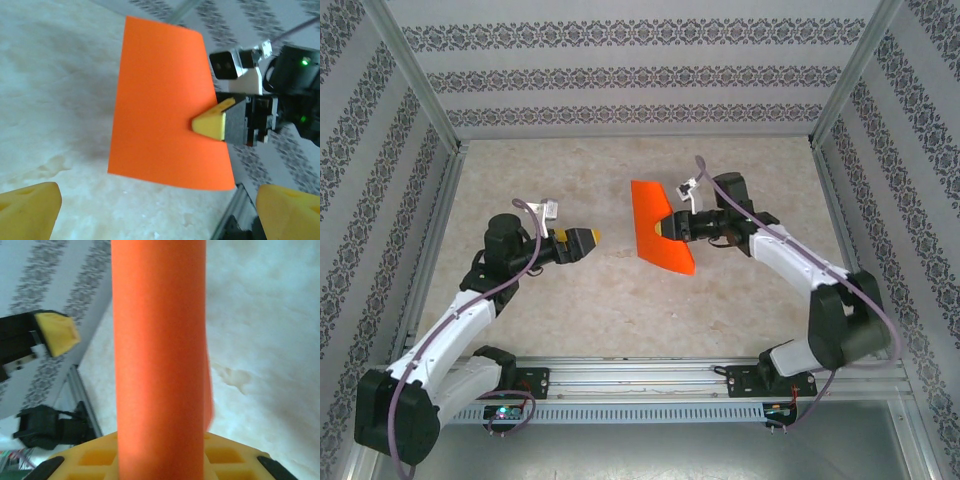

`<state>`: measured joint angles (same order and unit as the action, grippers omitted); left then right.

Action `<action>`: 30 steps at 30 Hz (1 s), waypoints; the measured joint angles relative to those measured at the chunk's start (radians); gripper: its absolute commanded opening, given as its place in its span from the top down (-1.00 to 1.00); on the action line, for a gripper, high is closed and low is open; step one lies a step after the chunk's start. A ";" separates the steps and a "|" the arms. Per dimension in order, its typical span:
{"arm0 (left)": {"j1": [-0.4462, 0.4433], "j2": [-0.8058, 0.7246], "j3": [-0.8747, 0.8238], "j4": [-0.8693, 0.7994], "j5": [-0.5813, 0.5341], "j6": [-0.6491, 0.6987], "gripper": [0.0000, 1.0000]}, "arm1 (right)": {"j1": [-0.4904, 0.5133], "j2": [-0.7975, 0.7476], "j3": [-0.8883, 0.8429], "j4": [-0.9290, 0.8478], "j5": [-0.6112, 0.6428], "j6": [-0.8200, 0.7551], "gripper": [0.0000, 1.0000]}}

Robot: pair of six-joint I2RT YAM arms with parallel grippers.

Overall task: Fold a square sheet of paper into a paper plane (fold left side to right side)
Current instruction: Pick up the square sheet of paper from the center of the table, then place a square sheet of paper at the center of the table.

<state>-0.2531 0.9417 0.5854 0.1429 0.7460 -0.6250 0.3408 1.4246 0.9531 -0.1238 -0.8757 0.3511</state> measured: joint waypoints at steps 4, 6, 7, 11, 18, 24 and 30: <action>0.000 -0.004 0.024 0.027 0.099 0.018 -1.00 | -0.005 -0.100 -0.001 0.013 -0.087 -0.008 0.46; 0.000 0.009 0.048 0.043 0.144 0.020 -1.00 | -0.005 -0.142 -0.001 0.018 -0.134 -0.007 0.47; 0.000 0.018 0.060 0.054 0.163 0.021 -1.00 | -0.005 -0.157 0.000 0.018 -0.150 -0.006 0.47; 0.000 0.063 0.111 0.101 0.228 0.024 -1.00 | 0.008 -0.211 0.003 0.024 -0.211 0.009 0.47; -0.027 0.147 0.165 0.173 0.301 0.024 -1.00 | 0.099 -0.232 0.039 0.039 -0.245 0.034 0.46; -0.058 0.191 0.193 0.216 0.342 0.018 -0.55 | 0.134 -0.196 0.073 0.048 -0.240 0.039 0.45; -0.061 0.194 0.193 0.263 0.368 -0.003 0.65 | 0.132 -0.158 0.076 0.039 -0.185 0.036 0.40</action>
<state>-0.3145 1.1355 0.7788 0.4057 1.1141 -0.6277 0.4728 1.2671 1.0294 -0.0849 -1.0607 0.3870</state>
